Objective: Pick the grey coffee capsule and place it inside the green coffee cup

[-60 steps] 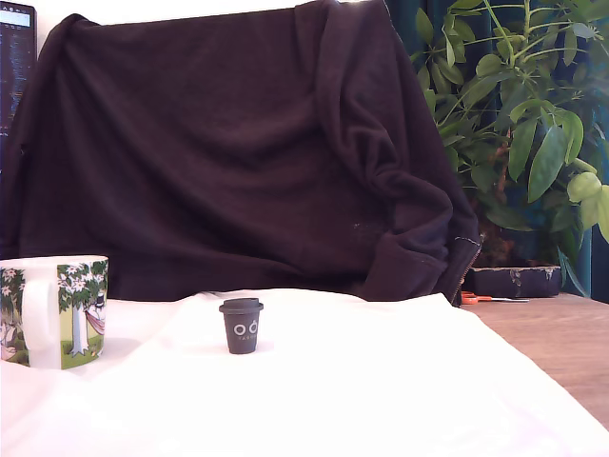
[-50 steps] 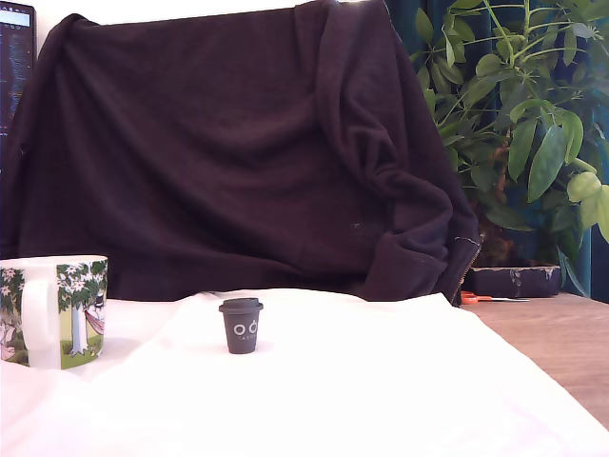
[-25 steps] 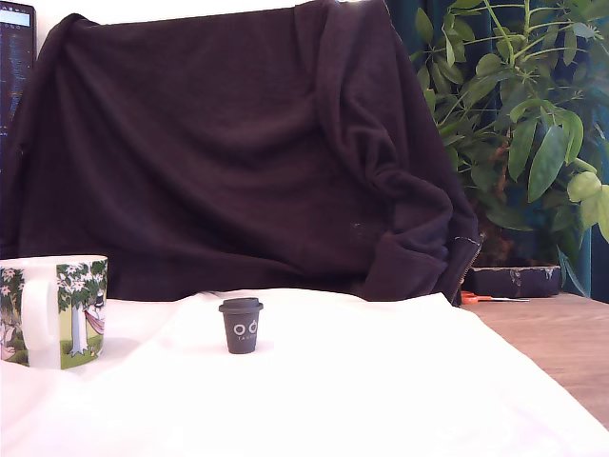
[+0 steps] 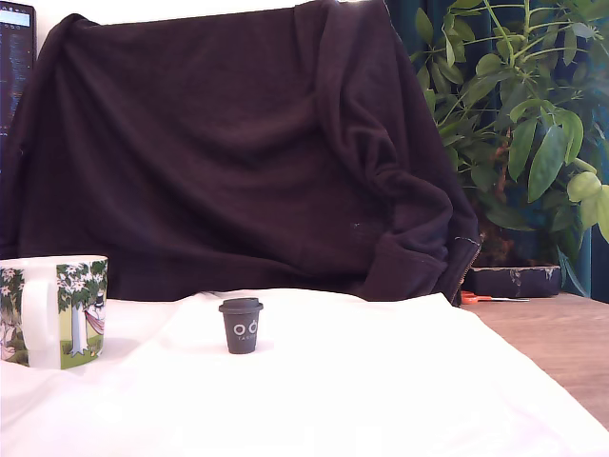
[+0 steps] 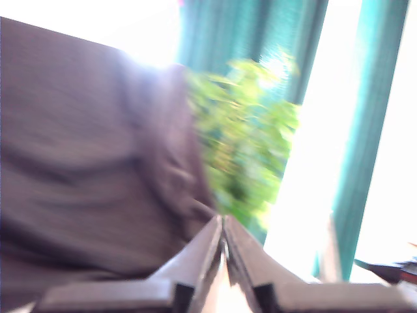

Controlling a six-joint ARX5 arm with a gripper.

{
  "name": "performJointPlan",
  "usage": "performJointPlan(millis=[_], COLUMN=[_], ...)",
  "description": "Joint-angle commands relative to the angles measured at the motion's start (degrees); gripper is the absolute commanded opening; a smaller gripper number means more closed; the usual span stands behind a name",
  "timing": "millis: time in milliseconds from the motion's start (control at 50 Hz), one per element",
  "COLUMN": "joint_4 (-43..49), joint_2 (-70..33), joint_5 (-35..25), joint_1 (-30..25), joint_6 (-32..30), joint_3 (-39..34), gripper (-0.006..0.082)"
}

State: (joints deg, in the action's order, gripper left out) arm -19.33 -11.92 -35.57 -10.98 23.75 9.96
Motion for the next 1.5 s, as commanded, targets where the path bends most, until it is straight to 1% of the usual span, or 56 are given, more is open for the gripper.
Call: performJointPlan(millis=[0, 20, 60, 100, 140, 160, 180, 200, 240, 300, 320, 380, 400, 460, 500, 520, 620, 760, 940, 1100, 1360, 1480], joint_4=[0.1, 0.1, 0.4, 1.0, 3.0, 4.0, 5.4, 6.6, 9.3, 13.1, 14.2, 17.6, 18.7, 21.5, 23.0, 23.7, 27.6, 31.8, 36.0, 37.9, 41.5, 41.6], joint_2=[-5.3, -6.8, -10.0, -13.4, -16.4, -17.9, -19.6, -21.6, -24.9, -29.8, -31.3, -35.5, -37.0, -40.9, -43.3, -44.4, -49.8, -56.8, -66.2, -73.8, -82.6, -85.8], joint_5=[-0.2, -0.2, -0.2, -0.2, -0.2, -0.1, 0.0, 0.2, 1.0, 2.7, 3.6, 6.1, 6.8, 10.6, 13.0, 14.4, 19.4, 21.2, 21.0, 21.0, 21.0, 21.3], joint_1=[-2.1, -2.7, -4.0, -5.3, -6.5, -7.0, -7.6, -8.3, -9.4, -11.2, -11.8, -13.7, -14.5, -16.6, -17.9, -18.5, -21.0, -23.3, -24.0, -24.0, -24.0, -23.9], joint_6=[-1.2, -2.1, -2.9, -5.1, -7.5, -7.5, -9.7, -10.4, -14.0, -17.9, -20.3, -24.9, -25.6, -31.2, -33.0, -34.8, -38.4, -40.3, -40.3, -41.7, -44.5, -45.4], joint_3=[2.0, 2.7, 4.2, 6.1, 8.4, 9.4, 10.6, 12.0, 14.3, 18.0, 19.2, 22.4, 23.6, 26.7, 28.5, 29.4, 33.7, 38.2, 43.3, 46.9, 50.6, 51.6], gripper=[0.0049, 0.0099, 0.0241, 0.0407, 0.0523, 0.0557, 0.0593, 0.0625, 0.0656, 0.0658, 0.0658, 0.0658, 0.0658, 0.0659, 0.0660, 0.0661, 0.0665, 0.0665, 0.0665, 0.0665, 0.0665, 0.0665])
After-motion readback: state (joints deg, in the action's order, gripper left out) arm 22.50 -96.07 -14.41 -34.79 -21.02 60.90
